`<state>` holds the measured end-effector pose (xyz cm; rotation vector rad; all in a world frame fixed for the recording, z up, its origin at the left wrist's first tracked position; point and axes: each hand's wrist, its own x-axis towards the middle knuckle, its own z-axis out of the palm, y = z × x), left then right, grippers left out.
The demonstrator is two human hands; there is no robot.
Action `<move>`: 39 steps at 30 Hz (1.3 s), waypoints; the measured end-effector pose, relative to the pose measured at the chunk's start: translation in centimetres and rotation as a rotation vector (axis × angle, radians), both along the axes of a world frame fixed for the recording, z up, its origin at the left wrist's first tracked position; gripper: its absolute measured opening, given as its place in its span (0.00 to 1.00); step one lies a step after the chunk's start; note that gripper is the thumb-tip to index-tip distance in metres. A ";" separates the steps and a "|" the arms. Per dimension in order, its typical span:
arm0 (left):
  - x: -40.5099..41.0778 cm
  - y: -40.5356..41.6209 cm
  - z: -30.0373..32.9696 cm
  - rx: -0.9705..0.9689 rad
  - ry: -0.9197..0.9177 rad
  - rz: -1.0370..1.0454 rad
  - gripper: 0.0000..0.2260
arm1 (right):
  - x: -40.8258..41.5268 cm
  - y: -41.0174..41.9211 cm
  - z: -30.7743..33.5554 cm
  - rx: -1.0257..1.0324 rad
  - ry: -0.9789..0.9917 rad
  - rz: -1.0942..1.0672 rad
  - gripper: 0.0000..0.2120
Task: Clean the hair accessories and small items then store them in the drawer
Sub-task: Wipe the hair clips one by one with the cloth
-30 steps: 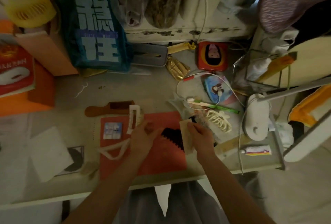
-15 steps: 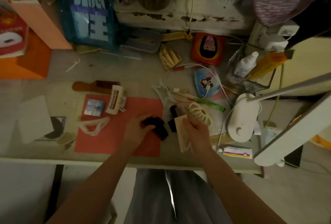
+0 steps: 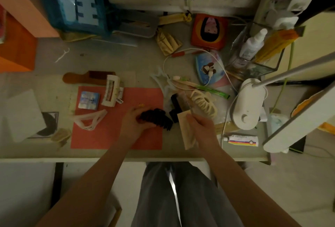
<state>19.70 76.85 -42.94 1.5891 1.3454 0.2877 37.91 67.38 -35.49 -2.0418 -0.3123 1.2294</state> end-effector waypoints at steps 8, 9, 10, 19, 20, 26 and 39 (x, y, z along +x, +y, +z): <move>-0.8 -0.7 0.3 0.068 0.037 -0.047 0.22 | 0.4 -1.6 0.0 -0.004 0.024 -0.083 0.03; -0.9 -0.8 0.3 0.081 0.037 -0.048 0.22 | 0.6 -1.8 0.0 -0.003 0.027 -0.092 0.02; -1.2 -0.9 0.5 0.090 0.039 -0.042 0.21 | 0.7 -1.9 0.0 -0.007 0.029 -0.097 0.02; -1.7 -1.1 6.9 0.162 -0.058 0.229 0.18 | 0.8 -0.8 3.6 0.070 0.072 -0.156 0.01; -1.3 -1.0 8.1 0.189 -0.078 0.243 0.19 | 0.8 -0.4 4.3 0.100 0.076 -0.155 0.03; 1.6 -0.4 14.6 0.356 -0.190 0.243 0.16 | 1.0 2.1 10.5 0.353 -0.007 -0.065 0.04; 5.8 0.5 27.3 0.524 -0.416 0.274 0.18 | 2.4 5.5 22.5 0.810 -0.012 -0.163 0.07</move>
